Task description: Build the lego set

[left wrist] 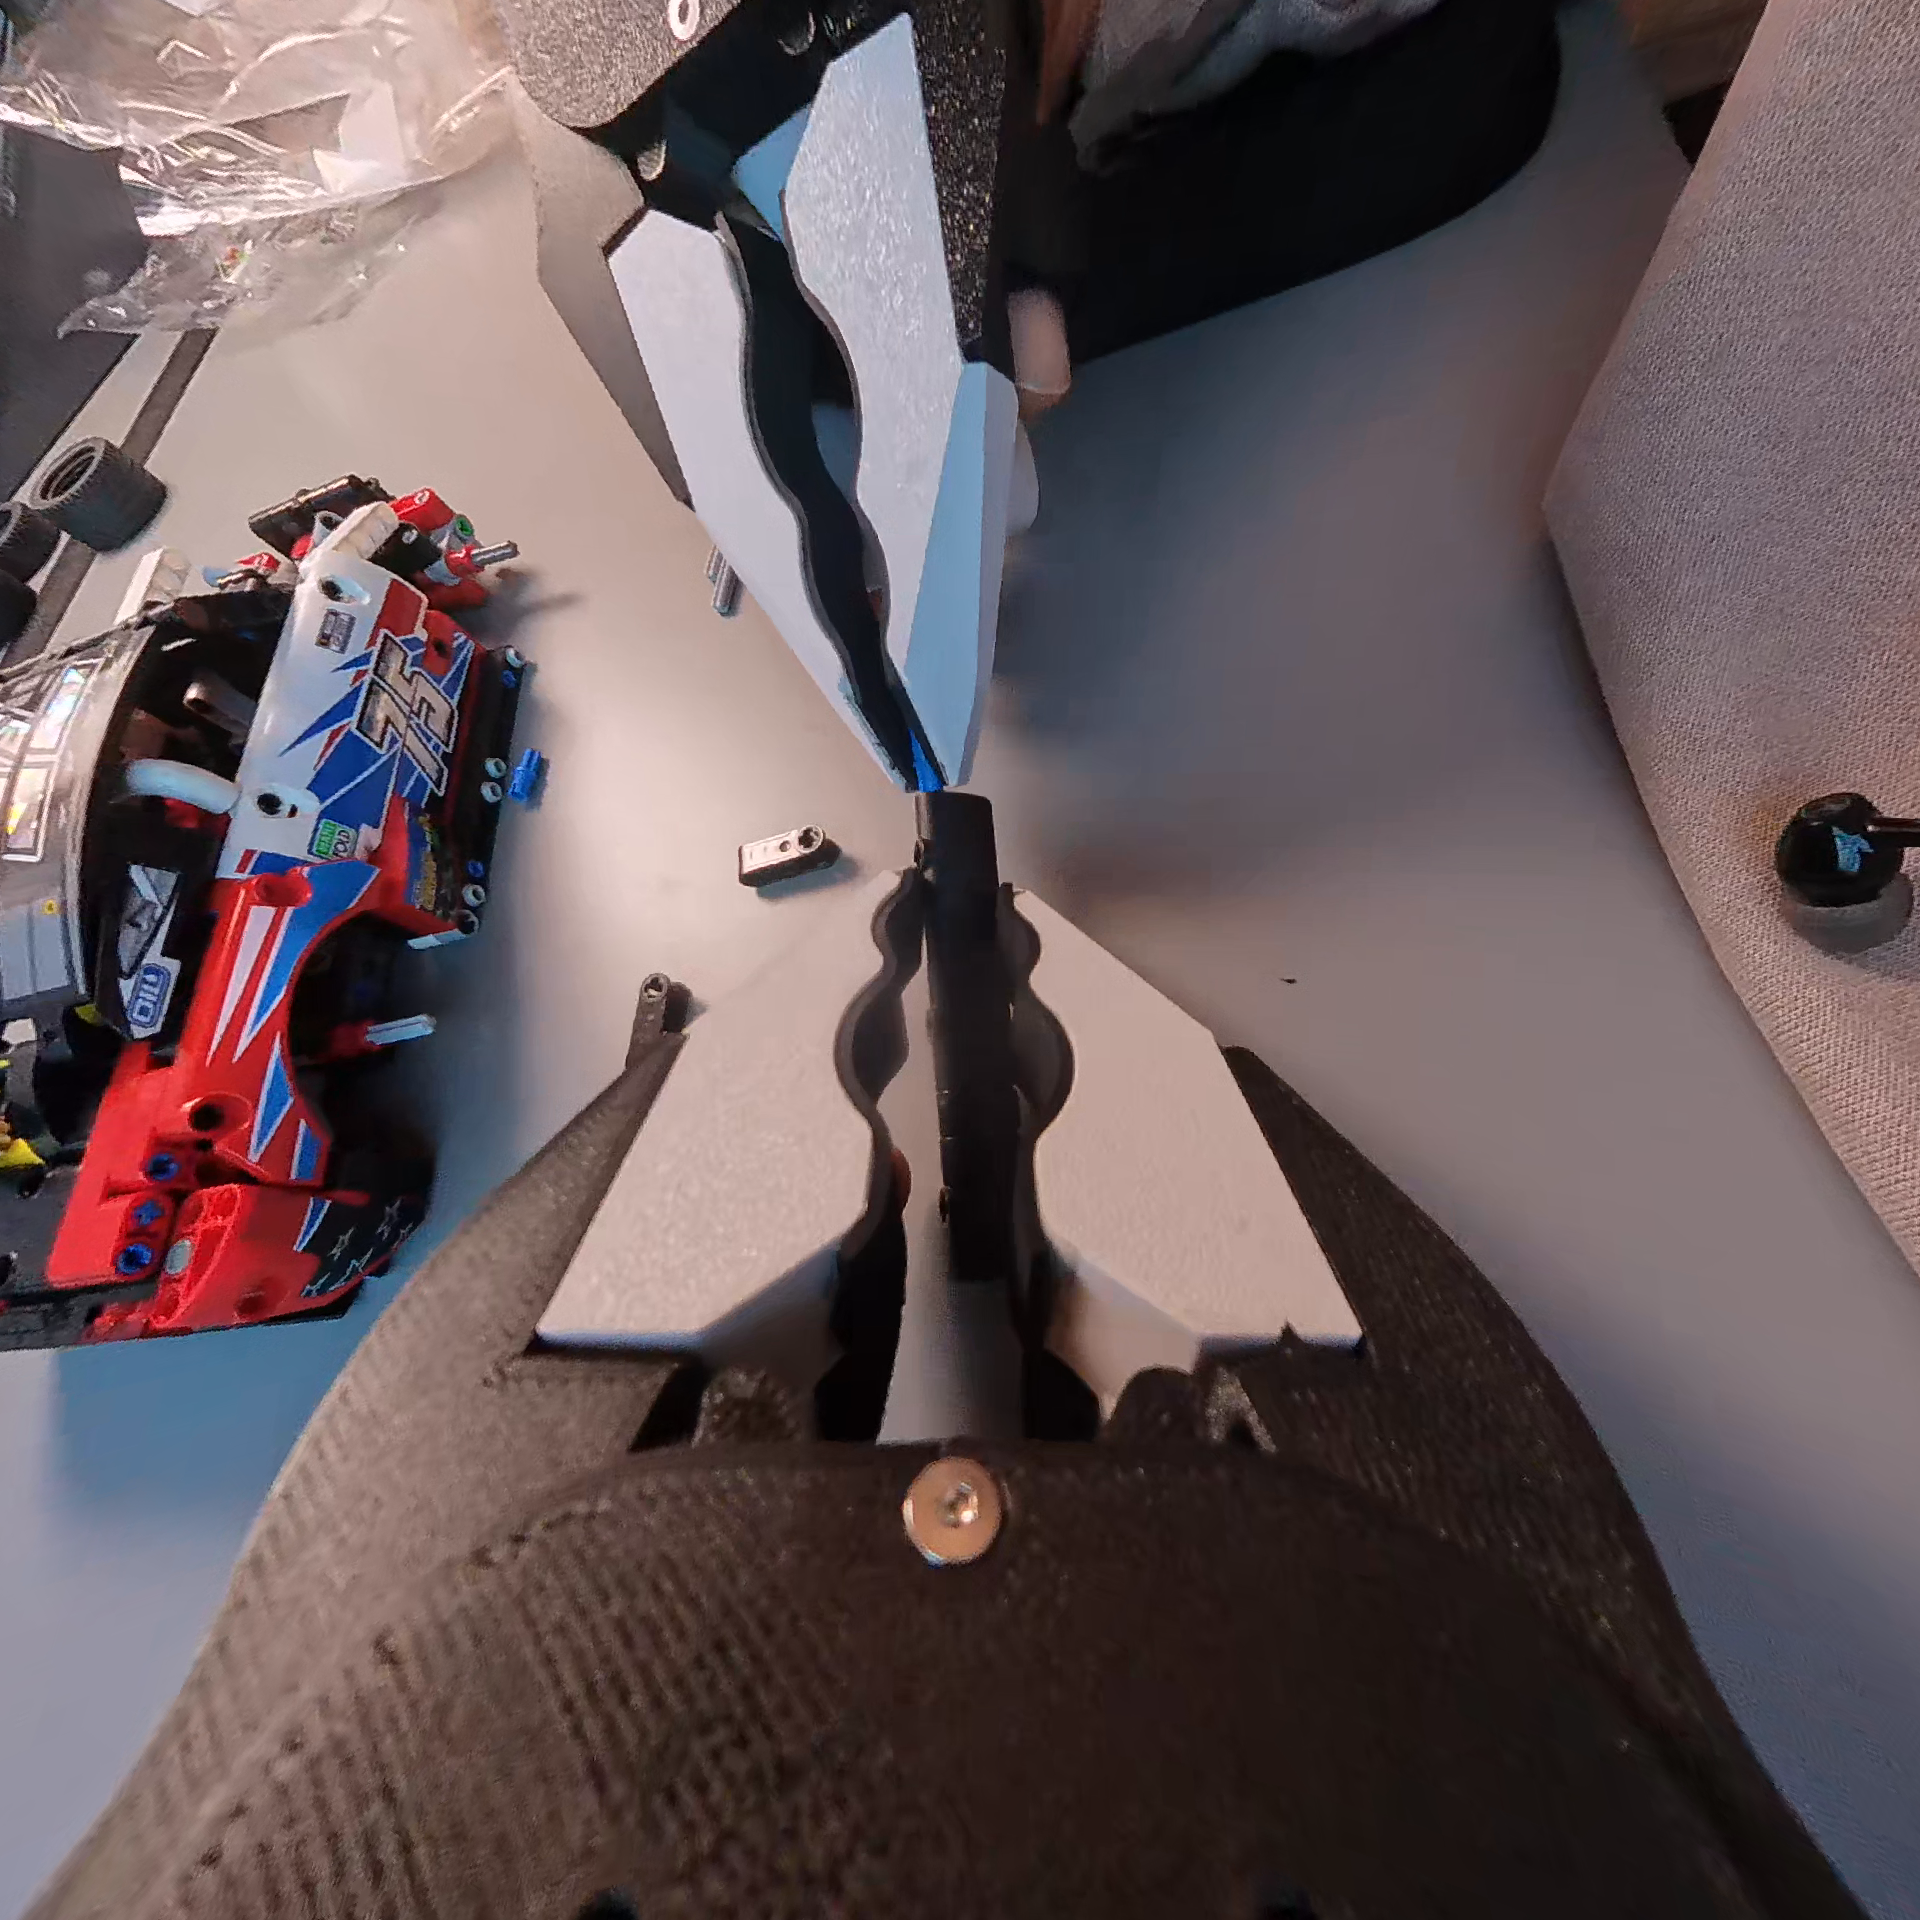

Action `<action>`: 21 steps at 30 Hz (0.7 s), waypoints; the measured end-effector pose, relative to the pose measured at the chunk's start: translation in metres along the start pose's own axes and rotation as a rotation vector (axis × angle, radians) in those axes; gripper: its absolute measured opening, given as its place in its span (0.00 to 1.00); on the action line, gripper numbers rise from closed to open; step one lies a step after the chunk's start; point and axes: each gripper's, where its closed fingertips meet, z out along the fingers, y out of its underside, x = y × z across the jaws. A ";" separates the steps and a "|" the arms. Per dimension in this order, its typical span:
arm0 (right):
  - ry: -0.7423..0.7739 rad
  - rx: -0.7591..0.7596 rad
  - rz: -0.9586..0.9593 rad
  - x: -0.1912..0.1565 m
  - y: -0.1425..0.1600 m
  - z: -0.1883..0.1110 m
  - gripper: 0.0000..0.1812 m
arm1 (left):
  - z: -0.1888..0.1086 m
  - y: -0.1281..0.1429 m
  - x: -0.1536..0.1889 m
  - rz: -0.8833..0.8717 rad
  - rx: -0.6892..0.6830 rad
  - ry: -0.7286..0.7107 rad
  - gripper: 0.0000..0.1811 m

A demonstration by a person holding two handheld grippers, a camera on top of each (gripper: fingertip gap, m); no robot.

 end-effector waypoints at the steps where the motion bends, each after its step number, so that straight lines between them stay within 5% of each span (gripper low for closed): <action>1: -0.002 0.017 0.014 0.000 -0.002 0.000 0.01 | -0.001 -0.001 -0.001 -0.010 0.008 0.001 0.06; 21: -0.099 0.202 0.404 0.002 -0.018 -0.005 0.01 | -0.010 -0.008 -0.008 -0.016 0.076 -0.054 0.06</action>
